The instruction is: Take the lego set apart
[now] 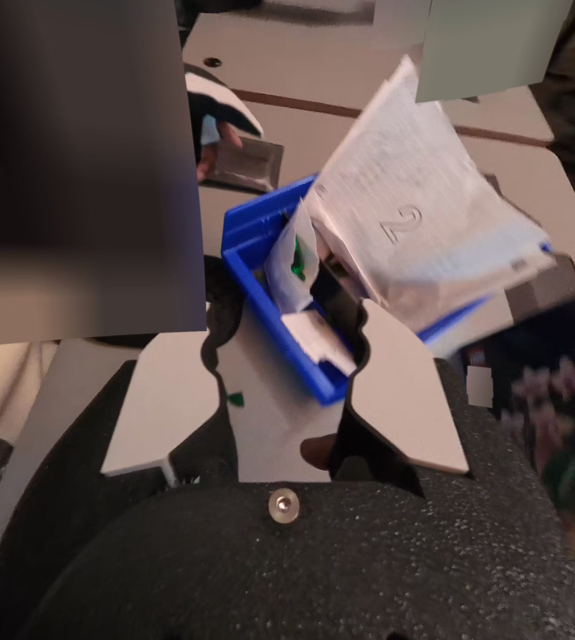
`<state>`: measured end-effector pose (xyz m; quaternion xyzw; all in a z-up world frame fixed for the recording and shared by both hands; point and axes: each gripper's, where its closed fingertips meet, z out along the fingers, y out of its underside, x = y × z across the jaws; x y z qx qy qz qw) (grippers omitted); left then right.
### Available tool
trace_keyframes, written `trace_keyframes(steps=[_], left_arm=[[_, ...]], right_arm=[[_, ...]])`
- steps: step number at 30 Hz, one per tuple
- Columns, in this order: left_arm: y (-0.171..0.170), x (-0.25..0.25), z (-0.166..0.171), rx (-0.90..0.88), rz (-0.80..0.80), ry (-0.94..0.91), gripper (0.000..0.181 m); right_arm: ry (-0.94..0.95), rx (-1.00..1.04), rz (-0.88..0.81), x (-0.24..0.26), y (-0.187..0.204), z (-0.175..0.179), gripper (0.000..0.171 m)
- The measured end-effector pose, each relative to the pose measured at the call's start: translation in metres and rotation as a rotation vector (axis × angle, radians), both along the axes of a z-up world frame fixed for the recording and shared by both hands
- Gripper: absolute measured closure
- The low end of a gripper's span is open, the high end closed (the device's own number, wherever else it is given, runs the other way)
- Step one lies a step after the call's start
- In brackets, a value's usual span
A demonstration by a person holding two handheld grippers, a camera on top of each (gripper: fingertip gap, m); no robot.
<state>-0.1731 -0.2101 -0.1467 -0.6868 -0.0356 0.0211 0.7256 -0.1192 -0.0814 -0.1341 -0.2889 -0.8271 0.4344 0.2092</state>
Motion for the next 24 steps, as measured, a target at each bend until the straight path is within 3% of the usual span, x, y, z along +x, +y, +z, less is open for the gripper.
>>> trace_keyframes(steps=[3,6,8,11,14,16,18,24], left_arm=[[0.010,0.022,0.011,0.011,-0.042,0.047,0.101],[0.028,0.062,0.007,-0.066,-0.170,0.071,0.130],[0.044,0.089,-0.011,-0.197,-0.242,0.059,0.133],[0.061,0.115,-0.048,-0.394,-0.267,0.079,0.128],[0.071,0.130,-0.067,-0.446,-0.296,0.035,0.128],[0.076,0.137,-0.073,-0.465,-0.315,0.012,0.130],[0.080,0.136,-0.084,-0.524,-0.294,0.021,0.131],[0.103,0.133,-0.109,-0.623,-0.244,0.024,0.125]], right_arm=[[-0.031,-0.078,-0.132,0.039,0.031,-0.006,0.085],[-0.152,-0.222,-0.132,0.075,0.033,-0.024,0.085],[-0.200,-0.241,-0.121,0.094,0.027,-0.040,0.085],[-0.224,-0.093,-0.169,0.113,0.023,-0.077,0.073],[-0.261,0.077,-0.210,0.125,0.017,-0.110,0.054],[-0.263,0.140,-0.213,0.126,0.012,-0.125,0.058],[-0.232,0.178,-0.269,0.118,0.017,-0.133,0.075],[-0.181,0.152,-0.401,0.108,0.053,-0.132,0.076]])
